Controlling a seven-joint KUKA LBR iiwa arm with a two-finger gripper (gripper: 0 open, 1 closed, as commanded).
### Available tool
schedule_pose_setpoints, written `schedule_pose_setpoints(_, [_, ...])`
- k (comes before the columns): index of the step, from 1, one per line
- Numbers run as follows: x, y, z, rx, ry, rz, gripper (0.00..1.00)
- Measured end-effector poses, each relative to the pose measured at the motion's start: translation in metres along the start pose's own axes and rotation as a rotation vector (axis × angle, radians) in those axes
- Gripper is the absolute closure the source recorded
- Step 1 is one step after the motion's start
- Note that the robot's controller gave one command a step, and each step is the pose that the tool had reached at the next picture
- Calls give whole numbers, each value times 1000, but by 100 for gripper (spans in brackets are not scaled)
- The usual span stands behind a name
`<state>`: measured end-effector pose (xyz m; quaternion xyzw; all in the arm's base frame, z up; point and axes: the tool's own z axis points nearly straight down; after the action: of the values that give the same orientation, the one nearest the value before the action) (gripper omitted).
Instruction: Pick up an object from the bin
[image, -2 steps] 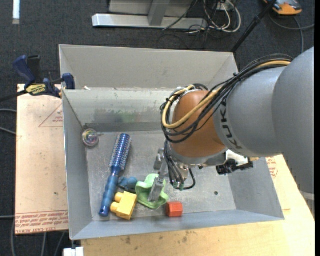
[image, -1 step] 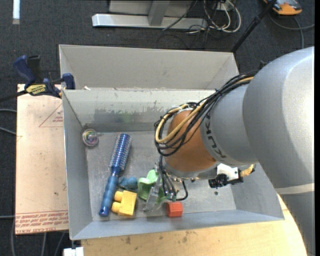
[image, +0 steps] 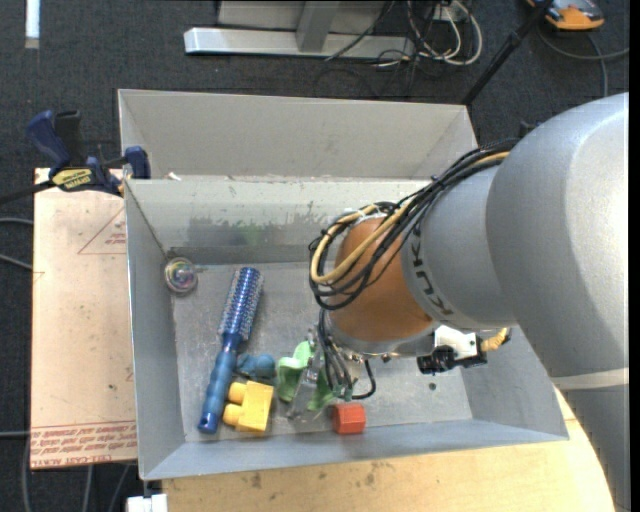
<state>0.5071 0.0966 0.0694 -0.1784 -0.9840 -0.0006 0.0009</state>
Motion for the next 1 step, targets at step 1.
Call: schedule_pose_setpoints(1, [-33,5,-2,-2,-5,14,100])
